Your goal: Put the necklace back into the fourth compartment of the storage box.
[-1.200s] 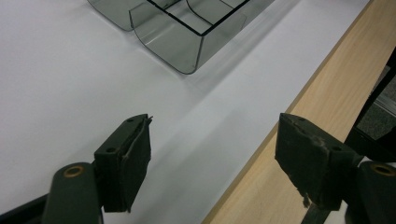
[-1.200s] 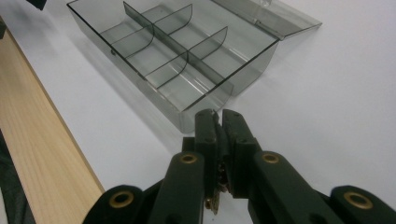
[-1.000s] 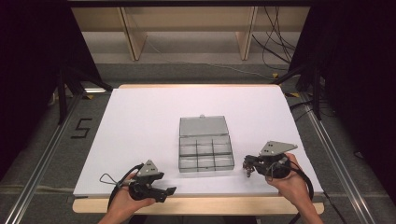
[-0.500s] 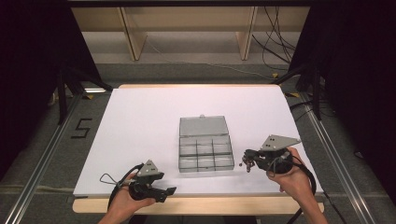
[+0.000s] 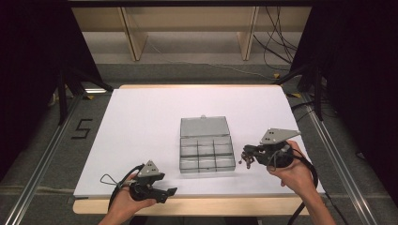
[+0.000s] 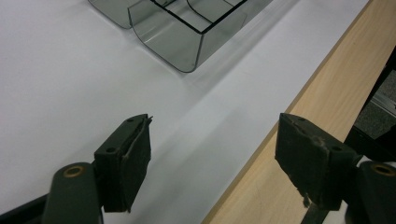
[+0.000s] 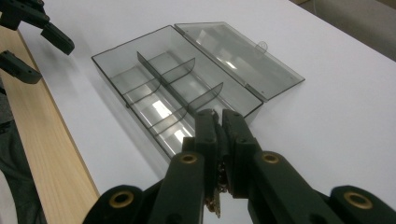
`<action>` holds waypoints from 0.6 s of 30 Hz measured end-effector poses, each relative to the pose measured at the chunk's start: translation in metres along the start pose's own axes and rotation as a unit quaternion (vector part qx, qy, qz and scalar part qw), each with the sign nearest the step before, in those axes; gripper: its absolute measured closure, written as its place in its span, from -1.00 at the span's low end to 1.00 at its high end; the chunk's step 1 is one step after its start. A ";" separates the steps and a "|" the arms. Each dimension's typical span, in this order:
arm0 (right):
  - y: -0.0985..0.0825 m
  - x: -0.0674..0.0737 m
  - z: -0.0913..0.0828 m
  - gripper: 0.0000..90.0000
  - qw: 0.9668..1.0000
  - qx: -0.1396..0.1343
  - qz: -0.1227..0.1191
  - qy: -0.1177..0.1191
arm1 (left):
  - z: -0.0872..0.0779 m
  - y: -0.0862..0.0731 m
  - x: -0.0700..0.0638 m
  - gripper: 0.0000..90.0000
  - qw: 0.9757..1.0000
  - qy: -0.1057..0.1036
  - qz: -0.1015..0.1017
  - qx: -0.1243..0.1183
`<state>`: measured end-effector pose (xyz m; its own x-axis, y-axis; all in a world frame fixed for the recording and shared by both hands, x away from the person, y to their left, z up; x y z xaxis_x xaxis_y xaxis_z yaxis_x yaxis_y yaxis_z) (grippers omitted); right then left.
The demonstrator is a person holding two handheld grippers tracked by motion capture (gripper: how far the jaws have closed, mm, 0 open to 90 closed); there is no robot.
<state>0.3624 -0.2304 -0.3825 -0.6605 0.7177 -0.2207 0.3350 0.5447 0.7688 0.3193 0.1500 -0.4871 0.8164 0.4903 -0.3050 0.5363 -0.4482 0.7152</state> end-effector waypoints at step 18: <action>0.049 0.016 0.013 0.92 0.999 -0.007 -0.036 0.028 | -0.002 0.000 0.001 -0.41 1.000 0.000 0.002 0.000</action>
<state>0.3769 -0.1862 -0.3559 -0.7192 0.6512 -0.2423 0.2764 0.5881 0.7601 0.3198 0.1517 -0.4859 0.8190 0.4881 -0.3016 0.5324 -0.4505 0.7167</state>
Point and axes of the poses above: each handheld gripper's, and its own axes: z roughly forward along the jaws, y roughly out of its top, x roughly to its left, the point moved 1 cm from there along z, roughly forward along the jaws, and after that the axes turned 13 degrees about -y, right-handed, at the moved point
